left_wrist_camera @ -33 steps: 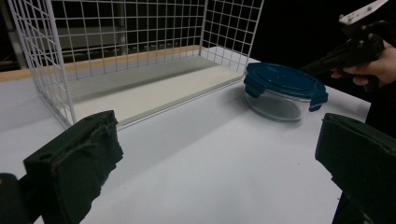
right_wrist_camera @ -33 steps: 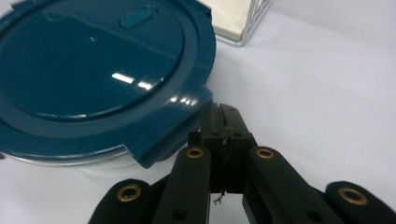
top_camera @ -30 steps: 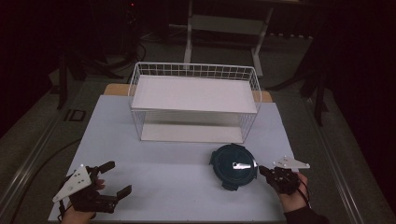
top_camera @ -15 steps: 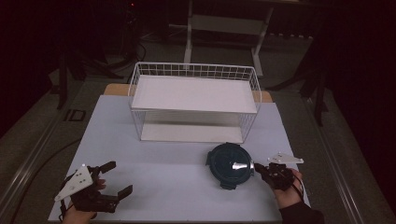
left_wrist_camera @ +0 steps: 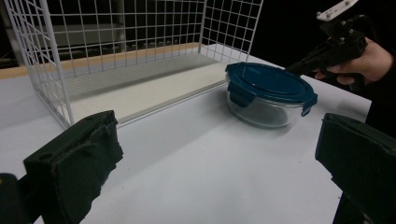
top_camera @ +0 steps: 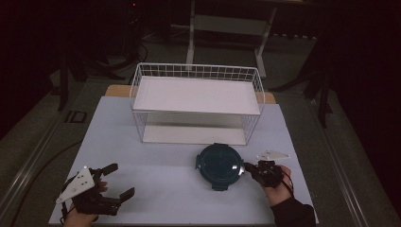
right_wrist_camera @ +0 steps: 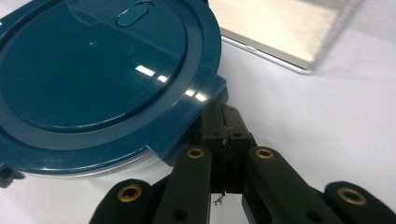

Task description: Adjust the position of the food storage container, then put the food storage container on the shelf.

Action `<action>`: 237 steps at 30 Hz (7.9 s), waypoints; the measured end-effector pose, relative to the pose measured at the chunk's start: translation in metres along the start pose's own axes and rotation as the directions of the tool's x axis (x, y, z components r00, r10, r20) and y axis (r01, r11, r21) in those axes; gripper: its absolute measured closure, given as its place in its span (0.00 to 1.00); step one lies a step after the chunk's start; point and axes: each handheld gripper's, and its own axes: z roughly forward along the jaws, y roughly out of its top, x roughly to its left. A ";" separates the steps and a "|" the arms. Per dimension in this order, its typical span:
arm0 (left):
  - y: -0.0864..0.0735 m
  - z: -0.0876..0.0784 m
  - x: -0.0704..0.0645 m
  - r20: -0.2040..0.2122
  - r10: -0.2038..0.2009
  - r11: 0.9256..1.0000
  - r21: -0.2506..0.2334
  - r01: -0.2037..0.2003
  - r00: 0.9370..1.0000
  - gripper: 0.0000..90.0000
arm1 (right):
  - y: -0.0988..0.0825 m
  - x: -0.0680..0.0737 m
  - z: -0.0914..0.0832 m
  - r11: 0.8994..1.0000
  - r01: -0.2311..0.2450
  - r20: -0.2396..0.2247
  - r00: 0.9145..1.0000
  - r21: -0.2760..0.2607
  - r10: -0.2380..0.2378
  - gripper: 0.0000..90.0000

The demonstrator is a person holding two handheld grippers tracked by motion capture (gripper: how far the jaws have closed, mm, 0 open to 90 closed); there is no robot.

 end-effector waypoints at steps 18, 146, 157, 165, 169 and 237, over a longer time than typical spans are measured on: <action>0.000 -0.001 0.000 0.000 0.000 1.000 0.000 0.000 1.000 0.00 | 0.012 0.015 0.014 0.999 0.037 -0.061 0.997 -0.002 -0.037 1.00; -0.001 0.122 0.066 0.001 -0.766 0.543 0.537 0.646 0.643 0.59 | 0.052 0.072 0.021 0.991 -0.037 -0.355 0.935 -0.126 -0.010 0.26; 0.010 0.113 0.049 0.052 -0.665 0.650 0.533 0.542 0.745 0.62 | 0.041 0.053 0.046 0.966 -0.249 -0.495 0.833 0.064 0.247 0.44; 0.009 0.110 0.046 0.087 -0.641 0.681 0.524 0.512 0.763 0.63 | 0.036 0.049 0.056 0.948 -0.285 -0.530 0.788 0.139 0.314 0.47; 0.009 0.106 0.044 0.103 -0.620 0.700 0.519 0.490 0.777 0.63 | 0.033 0.052 0.061 0.941 -0.286 -0.594 0.731 0.180 0.336 0.61; 0.048 0.195 0.060 0.133 -0.432 0.876 0.295 0.380 0.892 0.62 | 0.062 -0.026 0.073 0.910 -0.413 -0.553 0.765 -0.030 0.329 0.63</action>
